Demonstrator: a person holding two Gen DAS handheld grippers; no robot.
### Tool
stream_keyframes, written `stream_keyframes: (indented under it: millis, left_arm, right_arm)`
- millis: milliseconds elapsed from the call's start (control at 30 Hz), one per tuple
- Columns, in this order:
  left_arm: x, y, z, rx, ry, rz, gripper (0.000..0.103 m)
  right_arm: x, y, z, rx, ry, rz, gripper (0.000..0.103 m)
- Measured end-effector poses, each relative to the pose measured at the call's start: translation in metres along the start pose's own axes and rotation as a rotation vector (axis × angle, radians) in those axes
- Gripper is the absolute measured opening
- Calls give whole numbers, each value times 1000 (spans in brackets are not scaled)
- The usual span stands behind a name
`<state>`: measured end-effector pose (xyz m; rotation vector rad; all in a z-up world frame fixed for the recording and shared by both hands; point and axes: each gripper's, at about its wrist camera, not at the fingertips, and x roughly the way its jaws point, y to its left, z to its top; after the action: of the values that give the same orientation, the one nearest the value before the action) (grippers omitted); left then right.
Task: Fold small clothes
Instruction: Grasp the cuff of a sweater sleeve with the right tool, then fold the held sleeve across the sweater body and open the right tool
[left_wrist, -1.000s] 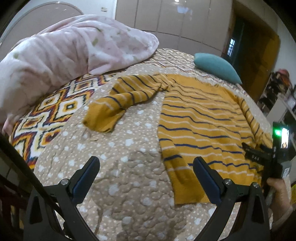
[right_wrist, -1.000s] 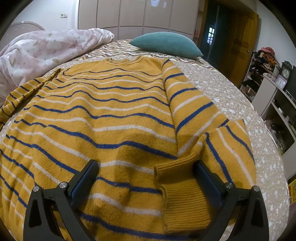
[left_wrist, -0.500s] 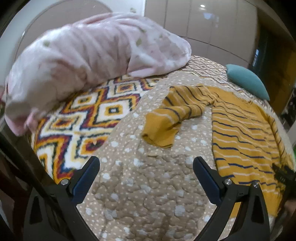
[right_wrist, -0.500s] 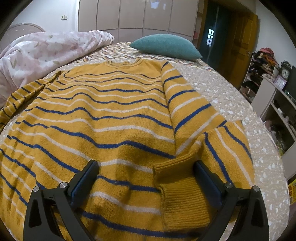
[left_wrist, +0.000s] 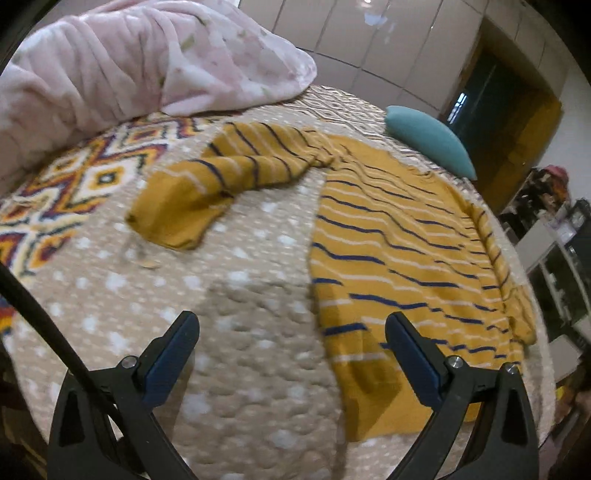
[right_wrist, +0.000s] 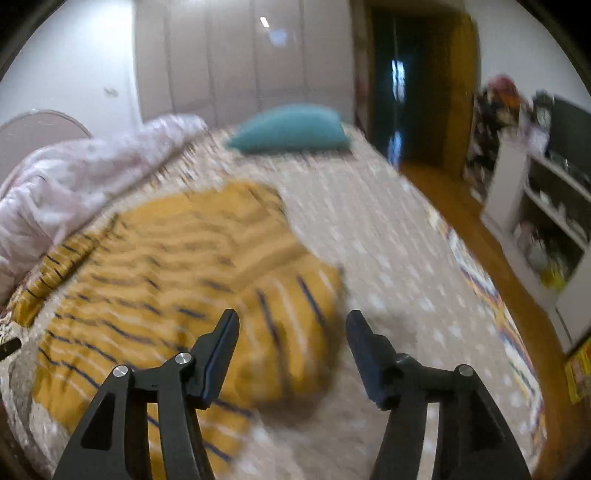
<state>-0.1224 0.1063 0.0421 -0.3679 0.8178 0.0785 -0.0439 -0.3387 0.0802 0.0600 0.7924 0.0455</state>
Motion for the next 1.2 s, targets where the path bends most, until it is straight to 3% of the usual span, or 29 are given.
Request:
stream_keyframes:
  millis: [67,167,300,400,433,467,500,533,600,700,833,933,1000,1033,1100,1133,1167,1200]
  left_arm:
    - [2,-4,-1,10,7,-6,100]
    - [0,-7,-1,26,6,10,100]
    - [-5,-7,1,32,-6,11,100]
    - [-7,-11,0,40,-7,14,100]
    - [-8,-11,0,41,-5,13,100]
    - [-9,-12,-1,43,-2,11,100]
    - [-11,-11,-1,45,-2,12,100]
    - [-12,-11,-1,48,-5,15,100]
    - [-15,-8,1,49,-16,24,100]
    - [-17,-3,3,28,-21,19,100]
    - [-16,1,4,2,-15,7,100]
    - [-15,1,3,-4,-12,3,100]
    - [-13,0,3,-10,-7,-9,100]
    - [-11,-1,2,-11,2,-18,100]
    - [-3,-2,1,-9,28,-33,100]
    - [1,-3,0,-11,44,-44,100]
    - [7,-3,-1,-17,64,-65,100]
    - [11,-4,-2,-21,78,-81,100]
  right_arm:
    - [6,3,-8,-16,29,20,65]
    - [9,25,-20,-51,3,62,65]
    - [10,68,-29,-209,-22,122,65]
    - [35,96,-33,-343,-4,3,63]
    - [45,98,-32,-362,9,-35,49]
    - [52,96,-30,-356,31,-30,17]
    - [57,88,-27,-328,73,9,10]
    - [56,76,-22,-281,83,39,9]
    - [41,54,-8,-212,29,29,7]
    - [10,-4,15,-57,-64,-46,7]
    - [-13,-99,38,147,-138,-279,6]
    - [-9,-145,44,222,-128,-484,6]
    - [-7,-158,44,234,-103,-571,8]
    - [-12,-158,40,242,-99,-546,9]
    - [-18,-141,30,251,-101,-387,19]
    - [-18,-123,21,242,-81,-268,33]
    - [-18,-111,13,234,-65,-178,41]
    - [-15,-89,-1,228,-31,-35,41]
